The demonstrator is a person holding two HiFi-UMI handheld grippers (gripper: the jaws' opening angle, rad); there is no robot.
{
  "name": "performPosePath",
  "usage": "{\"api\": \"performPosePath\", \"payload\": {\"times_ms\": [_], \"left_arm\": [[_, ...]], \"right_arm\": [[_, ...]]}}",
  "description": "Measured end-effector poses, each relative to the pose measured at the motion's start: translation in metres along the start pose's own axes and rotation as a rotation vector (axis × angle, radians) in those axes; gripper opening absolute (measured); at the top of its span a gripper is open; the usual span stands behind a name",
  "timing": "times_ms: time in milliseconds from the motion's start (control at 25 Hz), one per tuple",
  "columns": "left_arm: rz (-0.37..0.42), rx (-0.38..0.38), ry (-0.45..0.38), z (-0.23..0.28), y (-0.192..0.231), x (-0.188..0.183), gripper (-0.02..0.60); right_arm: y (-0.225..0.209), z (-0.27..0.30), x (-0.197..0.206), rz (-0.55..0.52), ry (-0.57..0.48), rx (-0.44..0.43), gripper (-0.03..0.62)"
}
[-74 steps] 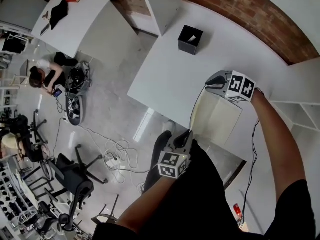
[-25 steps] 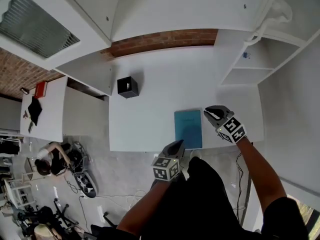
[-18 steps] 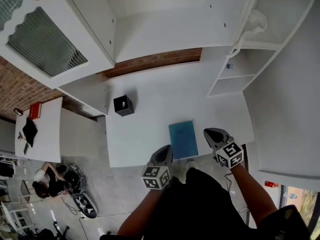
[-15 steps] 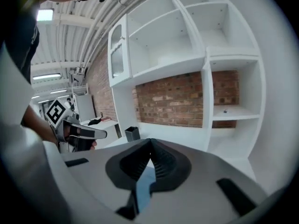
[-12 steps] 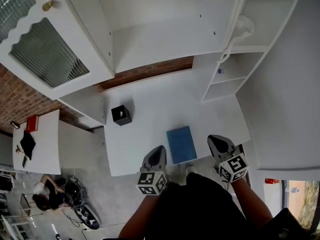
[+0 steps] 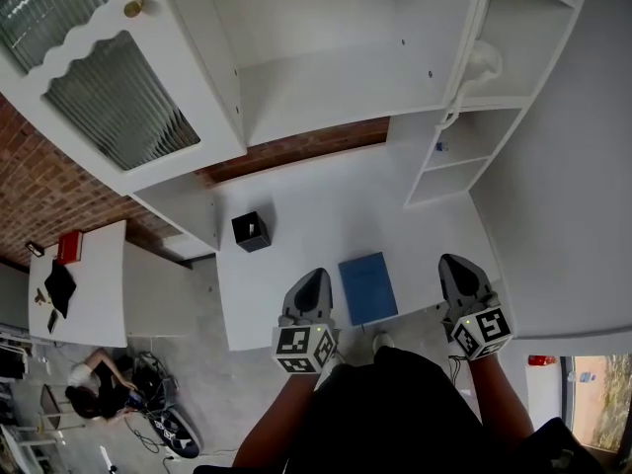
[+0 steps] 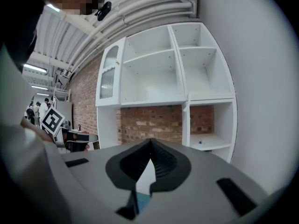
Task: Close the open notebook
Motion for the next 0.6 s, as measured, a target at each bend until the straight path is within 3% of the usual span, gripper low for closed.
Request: {"api": "performPosePath", "payload": {"times_ms": [200,600], "left_arm": [[0.03,0.002,-0.004,-0.002,0.0,-0.005,0.006],[0.01,-0.043,-0.011,-0.012,-0.003,0.003,0.006]], "right_arm": [[0.001,0.0,-0.008,-0.011,-0.019,0.017,-0.003],[0.014,-0.002,-0.011,-0.041,-0.035,-0.03,-0.003]]}}
Point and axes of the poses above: the fingertips, and each gripper's own axes: z forward along the fingers, y to its left, x out of its underside, the point moved 1 cm from there along -z, backward along the fingers, and after that the axes turned 4 degrees about -z, right-handed, at the moved point
